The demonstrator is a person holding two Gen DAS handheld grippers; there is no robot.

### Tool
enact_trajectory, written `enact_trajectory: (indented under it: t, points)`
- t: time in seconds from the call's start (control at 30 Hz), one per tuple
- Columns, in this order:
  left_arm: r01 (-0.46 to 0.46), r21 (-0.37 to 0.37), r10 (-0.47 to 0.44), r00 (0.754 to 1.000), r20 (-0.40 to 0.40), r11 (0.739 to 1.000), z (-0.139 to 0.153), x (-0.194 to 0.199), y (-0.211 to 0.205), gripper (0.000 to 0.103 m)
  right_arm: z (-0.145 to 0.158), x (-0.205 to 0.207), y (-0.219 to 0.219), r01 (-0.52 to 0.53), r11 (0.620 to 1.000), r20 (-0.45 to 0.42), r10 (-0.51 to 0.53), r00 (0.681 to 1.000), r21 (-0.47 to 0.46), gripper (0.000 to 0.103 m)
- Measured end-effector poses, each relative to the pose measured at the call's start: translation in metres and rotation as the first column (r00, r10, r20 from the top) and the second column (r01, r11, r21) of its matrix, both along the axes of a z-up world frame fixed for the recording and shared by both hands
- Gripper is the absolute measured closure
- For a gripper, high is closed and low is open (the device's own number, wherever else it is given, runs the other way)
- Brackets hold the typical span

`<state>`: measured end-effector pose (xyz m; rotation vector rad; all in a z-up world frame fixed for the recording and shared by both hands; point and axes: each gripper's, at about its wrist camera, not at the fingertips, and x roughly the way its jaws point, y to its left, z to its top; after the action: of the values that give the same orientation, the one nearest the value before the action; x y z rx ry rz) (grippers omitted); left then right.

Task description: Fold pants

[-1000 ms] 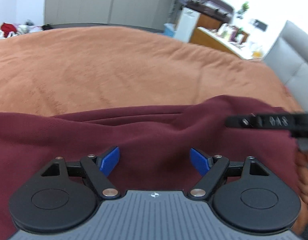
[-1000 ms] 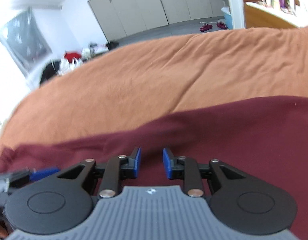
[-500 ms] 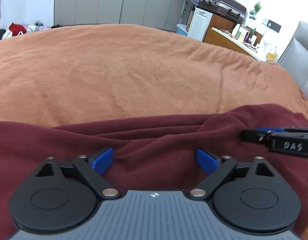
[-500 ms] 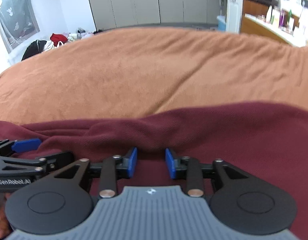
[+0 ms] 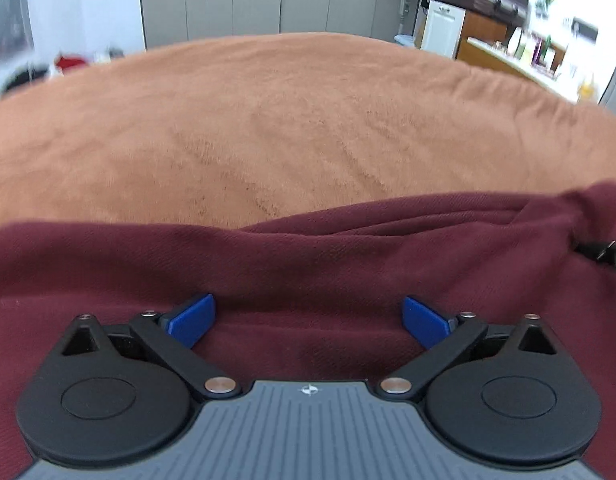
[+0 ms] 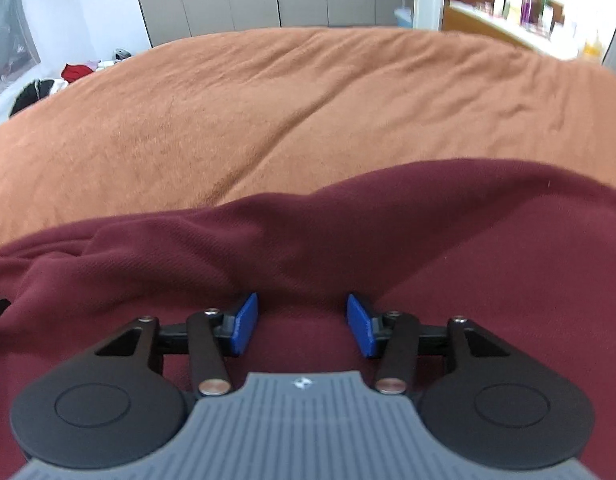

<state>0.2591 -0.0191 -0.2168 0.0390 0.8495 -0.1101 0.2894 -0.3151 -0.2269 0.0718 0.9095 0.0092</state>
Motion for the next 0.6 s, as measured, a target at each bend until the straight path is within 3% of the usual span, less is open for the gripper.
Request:
enact_trajectory:
  t: [0.1, 0.2, 0.27, 0.33, 0.43, 0.5, 0.6]
  points:
    - [-0.002, -0.031, 0.003, 1.0, 0.025, 1.0, 0.005, -0.002, 0.004, 0.0, -0.001, 0.0, 0.007, 0.002, 0.999, 0.009, -0.002, 1.0, -0.041, 0.054]
    - [0.01, -0.09, -0.01, 1.0, -0.009, 0.996, 0.028, -0.01, 0.023, 0.002, 0.013, -0.004, 0.0, -0.003, 1.0, 0.012, 0.003, 1.0, -0.008, 0.052]
    - [-0.01, -0.142, 0.006, 1.0, -0.026, 0.99, 0.047, -0.021, 0.047, 0.002, 0.033, -0.013, -0.002, -0.023, 1.0, 0.027, 0.022, 0.999, 0.008, 0.043]
    - [-0.061, -0.182, 0.057, 0.998, -0.026, 0.981, 0.07, -0.039, 0.08, 0.002, 0.057, -0.03, 0.003, -0.07, 0.997, 0.087, 0.068, 0.994, 0.028, 0.032]
    - [-0.177, -0.226, 0.178, 0.984, -0.014, 0.958, 0.1, -0.078, 0.141, 0.0, 0.086, -0.058, 0.03, -0.141, 0.99, 0.161, 0.135, 0.978, 0.026, 0.032]
    - [-0.296, -0.281, 0.303, 0.953, -0.019, 0.913, 0.112, -0.111, 0.187, 0.0, 0.097, -0.074, 0.054, -0.198, 0.979, 0.179, 0.187, 0.966, 0.044, 0.031]
    - [-0.452, -0.42, 0.468, 0.881, -0.071, 0.787, 0.109, -0.152, 0.247, 0.0, 0.105, -0.089, 0.099, -0.284, 0.955, 0.175, 0.267, 0.948, 0.081, 0.029]
